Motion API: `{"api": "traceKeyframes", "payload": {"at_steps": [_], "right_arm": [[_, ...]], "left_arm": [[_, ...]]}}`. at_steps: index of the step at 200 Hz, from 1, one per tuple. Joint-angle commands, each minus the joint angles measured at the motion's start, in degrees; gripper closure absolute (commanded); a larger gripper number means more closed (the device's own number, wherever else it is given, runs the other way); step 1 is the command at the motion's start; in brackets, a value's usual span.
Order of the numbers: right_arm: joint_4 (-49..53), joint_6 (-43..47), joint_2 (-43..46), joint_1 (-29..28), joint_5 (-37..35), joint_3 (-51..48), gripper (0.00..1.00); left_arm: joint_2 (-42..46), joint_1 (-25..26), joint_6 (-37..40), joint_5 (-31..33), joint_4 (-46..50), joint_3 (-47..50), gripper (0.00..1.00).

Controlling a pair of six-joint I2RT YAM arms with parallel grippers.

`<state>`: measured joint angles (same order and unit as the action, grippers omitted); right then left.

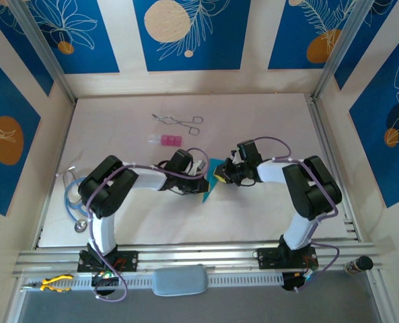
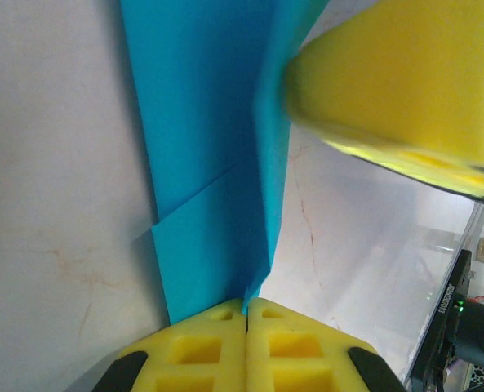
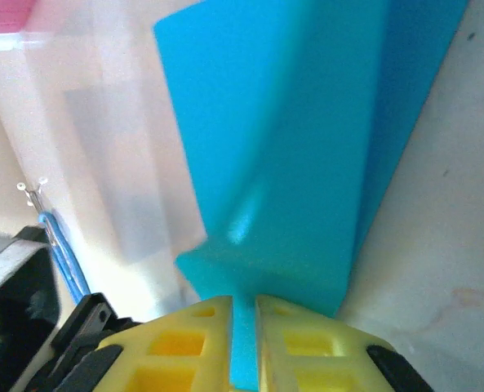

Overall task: Fold a paper plane with a square sheet of paper (pick it up from the middle)
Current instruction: Fold the wing for the fifth time at the center of the table.

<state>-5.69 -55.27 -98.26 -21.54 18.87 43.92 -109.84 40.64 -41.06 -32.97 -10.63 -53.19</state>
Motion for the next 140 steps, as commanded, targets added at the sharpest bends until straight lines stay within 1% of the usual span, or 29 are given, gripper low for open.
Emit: {"api": "traceKeyframes", "payload": {"at_steps": [1,13,41,109,140], "right_arm": [[4.5,2.7,5.2,1.2,-2.1,0.3,0.83],[4.9,2.9,7.2,2.2,-2.7,-0.8,0.82],[3.7,2.9,9.7,3.8,-2.2,-3.5,0.81],[0.7,2.8,9.4,3.9,0.0,-5.1,0.81],[-0.2,3.4,9.3,3.5,0.7,-5.1,0.84]], "left_arm": [[-1.7,0.6,-0.2,1.2,-0.9,1.1,0.98],[-1.6,0.5,-1.1,0.8,-2.2,1.7,1.00],[-0.8,0.6,-3.2,0.3,-5.9,3.7,1.00],[1.3,-0.1,-8.1,-0.5,-13.8,7.6,1.00],[1.7,-0.7,-11.2,-1.1,-18.0,9.5,1.00]]}}
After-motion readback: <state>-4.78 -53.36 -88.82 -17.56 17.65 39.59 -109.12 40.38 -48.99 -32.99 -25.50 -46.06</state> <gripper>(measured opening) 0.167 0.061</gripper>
